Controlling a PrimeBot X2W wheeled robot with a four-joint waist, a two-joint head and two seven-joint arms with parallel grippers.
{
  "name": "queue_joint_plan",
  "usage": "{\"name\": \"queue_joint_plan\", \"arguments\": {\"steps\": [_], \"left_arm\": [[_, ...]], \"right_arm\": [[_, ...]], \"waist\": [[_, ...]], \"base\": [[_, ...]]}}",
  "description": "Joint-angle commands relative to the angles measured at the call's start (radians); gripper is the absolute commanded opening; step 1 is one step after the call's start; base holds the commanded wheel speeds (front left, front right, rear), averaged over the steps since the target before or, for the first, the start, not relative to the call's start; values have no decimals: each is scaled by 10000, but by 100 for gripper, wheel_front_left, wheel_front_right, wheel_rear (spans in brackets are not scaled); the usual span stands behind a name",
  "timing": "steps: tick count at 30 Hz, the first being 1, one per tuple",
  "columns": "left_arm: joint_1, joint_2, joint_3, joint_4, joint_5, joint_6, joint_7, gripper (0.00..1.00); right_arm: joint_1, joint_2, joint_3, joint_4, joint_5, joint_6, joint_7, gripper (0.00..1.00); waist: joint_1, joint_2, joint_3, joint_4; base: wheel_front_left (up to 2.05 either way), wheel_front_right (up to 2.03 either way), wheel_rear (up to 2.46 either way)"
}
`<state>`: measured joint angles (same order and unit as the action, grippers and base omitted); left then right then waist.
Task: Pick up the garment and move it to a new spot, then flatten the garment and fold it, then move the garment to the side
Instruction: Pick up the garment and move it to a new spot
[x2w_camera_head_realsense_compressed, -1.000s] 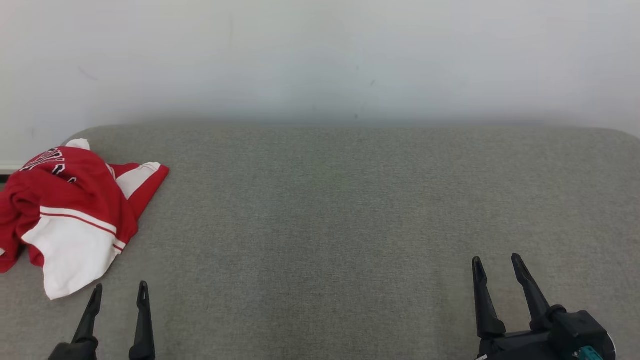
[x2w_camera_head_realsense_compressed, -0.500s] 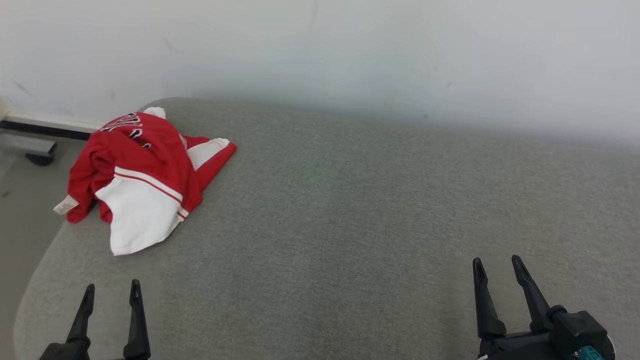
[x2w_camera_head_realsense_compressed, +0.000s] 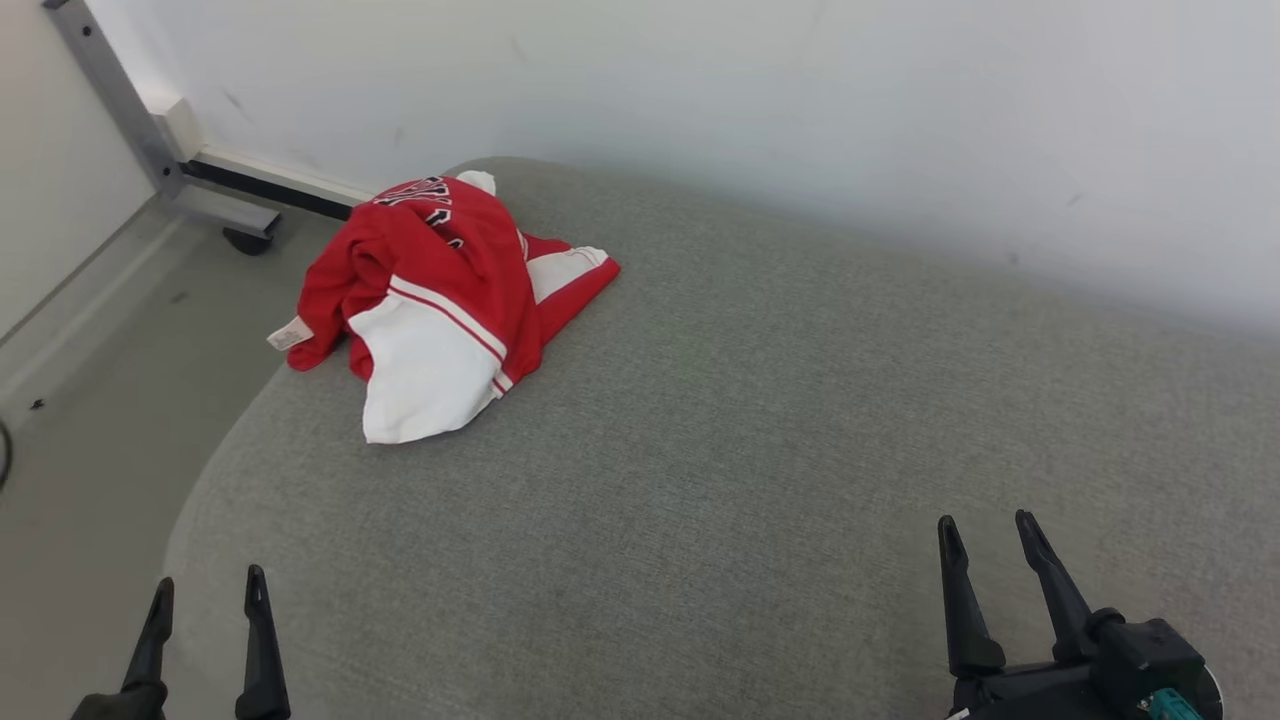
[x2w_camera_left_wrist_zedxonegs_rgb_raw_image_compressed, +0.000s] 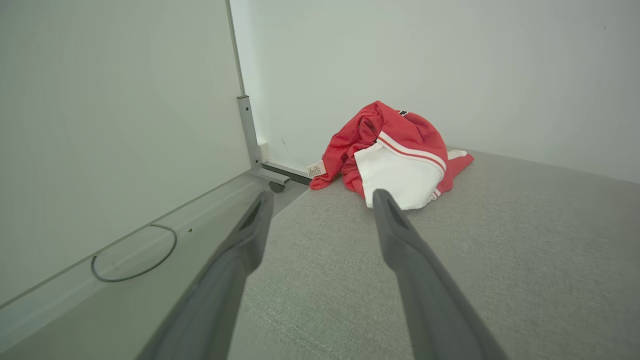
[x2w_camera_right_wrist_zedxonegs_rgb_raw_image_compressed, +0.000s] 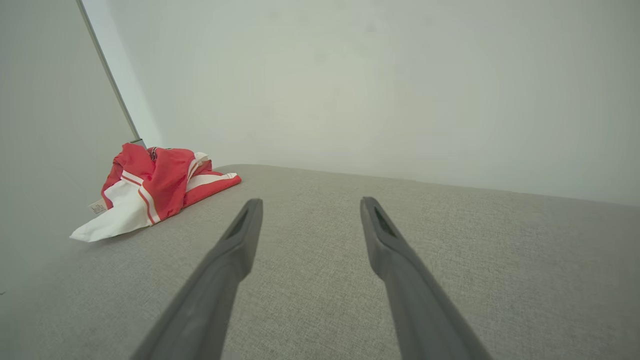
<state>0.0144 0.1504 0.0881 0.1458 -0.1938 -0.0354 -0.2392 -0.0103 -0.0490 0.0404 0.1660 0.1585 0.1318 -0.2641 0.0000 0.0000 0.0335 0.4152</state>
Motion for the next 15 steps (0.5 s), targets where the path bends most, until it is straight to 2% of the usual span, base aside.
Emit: {"name": "queue_joint_plan", "arguments": {"steps": [1, 8, 15], "left_arm": [[87, 9, -10, -3, -75, 13, -29, 100], [91, 62, 50, 45, -135, 153, -78, 100], [160, 117, 164, -24, -184, 304, -91, 100]], "right_arm": [[-35, -23, -23, 3, -68, -21, -7, 100], [-53, -23, 94, 58, -52, -21, -7, 100], [-99, -23, 148, 83, -18, -21, -7, 100]], "waist": [[0, 0, -4, 366], [0, 0, -9, 757], [0, 0, -16, 870]], "base": [[0, 0, 0], [0, 0, 0], [0, 0, 0]]}}
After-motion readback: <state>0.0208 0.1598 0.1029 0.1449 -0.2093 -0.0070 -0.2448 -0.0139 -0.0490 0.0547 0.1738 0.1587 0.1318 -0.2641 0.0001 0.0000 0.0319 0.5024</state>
